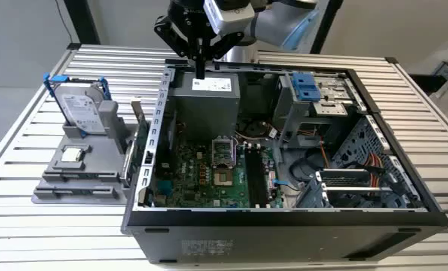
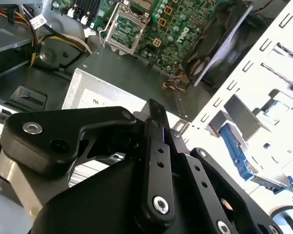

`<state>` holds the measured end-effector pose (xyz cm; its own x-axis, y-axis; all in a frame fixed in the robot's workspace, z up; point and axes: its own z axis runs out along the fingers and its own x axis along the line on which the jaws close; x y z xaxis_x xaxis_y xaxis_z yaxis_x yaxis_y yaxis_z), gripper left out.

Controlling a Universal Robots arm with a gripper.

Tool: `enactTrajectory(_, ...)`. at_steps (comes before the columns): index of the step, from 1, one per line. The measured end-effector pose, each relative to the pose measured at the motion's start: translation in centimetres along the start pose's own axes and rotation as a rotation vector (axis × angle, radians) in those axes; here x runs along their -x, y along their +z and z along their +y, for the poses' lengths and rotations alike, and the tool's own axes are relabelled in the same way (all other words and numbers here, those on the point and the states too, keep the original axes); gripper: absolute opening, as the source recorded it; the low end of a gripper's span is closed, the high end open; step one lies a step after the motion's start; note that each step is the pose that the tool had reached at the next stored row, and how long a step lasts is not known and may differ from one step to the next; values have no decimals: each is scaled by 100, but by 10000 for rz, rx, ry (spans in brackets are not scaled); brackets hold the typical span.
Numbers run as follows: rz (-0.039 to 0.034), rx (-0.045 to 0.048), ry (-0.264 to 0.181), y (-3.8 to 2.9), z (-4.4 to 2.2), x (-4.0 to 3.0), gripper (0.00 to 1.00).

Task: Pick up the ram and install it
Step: 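Reach for the ram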

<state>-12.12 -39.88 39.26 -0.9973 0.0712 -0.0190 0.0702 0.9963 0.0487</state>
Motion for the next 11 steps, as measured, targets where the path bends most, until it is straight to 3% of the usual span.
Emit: enactTrajectory(11,11,-1,0,-1,-1,-24,0)
